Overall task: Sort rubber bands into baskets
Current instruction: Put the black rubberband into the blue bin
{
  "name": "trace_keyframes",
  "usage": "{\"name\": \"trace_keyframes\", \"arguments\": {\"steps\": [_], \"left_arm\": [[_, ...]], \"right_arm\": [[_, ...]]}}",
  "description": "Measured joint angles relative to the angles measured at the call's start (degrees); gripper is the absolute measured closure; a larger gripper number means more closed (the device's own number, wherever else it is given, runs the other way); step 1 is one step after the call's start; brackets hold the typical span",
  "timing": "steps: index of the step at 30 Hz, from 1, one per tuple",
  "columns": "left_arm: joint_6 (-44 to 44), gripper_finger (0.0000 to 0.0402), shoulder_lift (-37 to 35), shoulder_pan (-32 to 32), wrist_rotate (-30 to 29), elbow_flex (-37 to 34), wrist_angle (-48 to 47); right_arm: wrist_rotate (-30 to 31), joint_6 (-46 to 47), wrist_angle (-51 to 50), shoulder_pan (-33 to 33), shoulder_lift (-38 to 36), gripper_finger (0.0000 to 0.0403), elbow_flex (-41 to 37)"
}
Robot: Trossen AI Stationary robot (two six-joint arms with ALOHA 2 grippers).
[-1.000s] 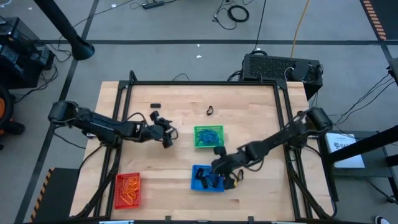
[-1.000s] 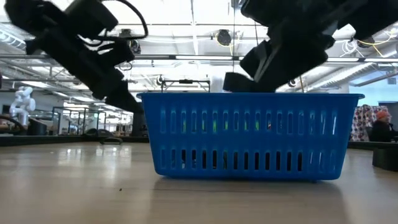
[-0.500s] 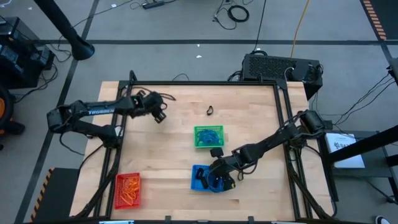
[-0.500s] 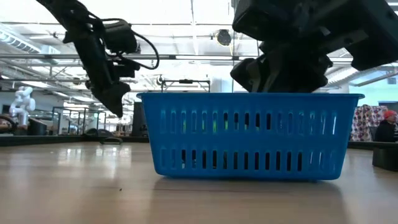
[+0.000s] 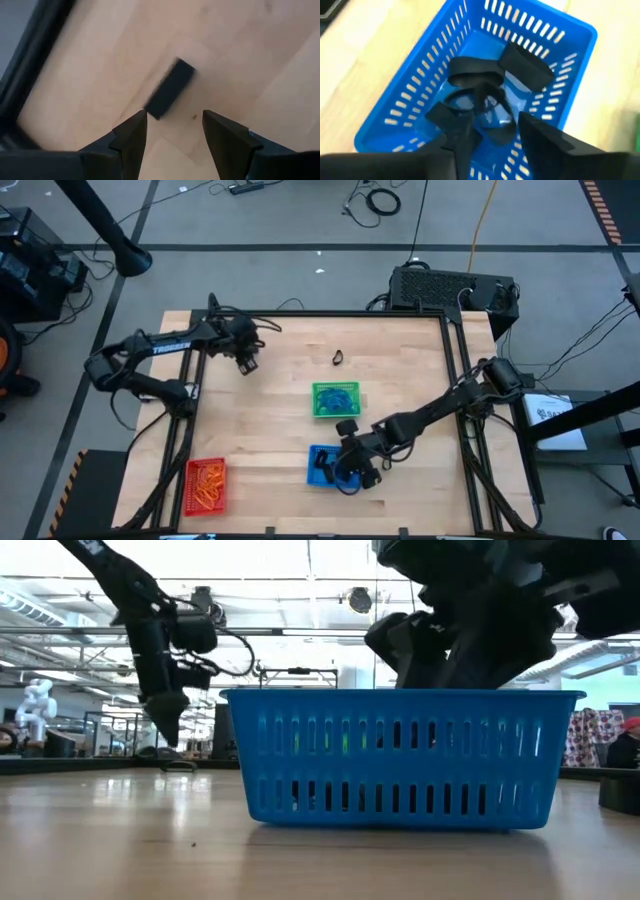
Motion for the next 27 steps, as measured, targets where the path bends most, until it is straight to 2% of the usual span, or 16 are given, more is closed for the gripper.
{"name": "trace_keyframes", "arguments": {"steps": [4, 11, 20, 27], "left_arm": [[6.7, 0.0201, 3.7, 0.0, -0.6, 0.0, 0.9], [12.1, 0.0201, 6.9, -0.2, -3.3, 0.0, 5.9], [18.5, 0.0201, 11.7, -0.3, -4.4, 0.0, 8.5], [21.2, 0.0208, 14.7, -0.3, -6.2, 0.1, 11.8]], "right_arm": [[0.2, -0.7, -5.3, 0.0, 0.0, 0.0227, 2.5], [0.2, -3.0, -9.3, 0.0, 0.0, 0.0192, 3.6], [0.2, -5.9, -14.6, -1.9, 0.0, 0.0191, 3.6], [0.1, -6.6, -15.1, -3.6, 0.0, 0.0192, 3.6]]}}
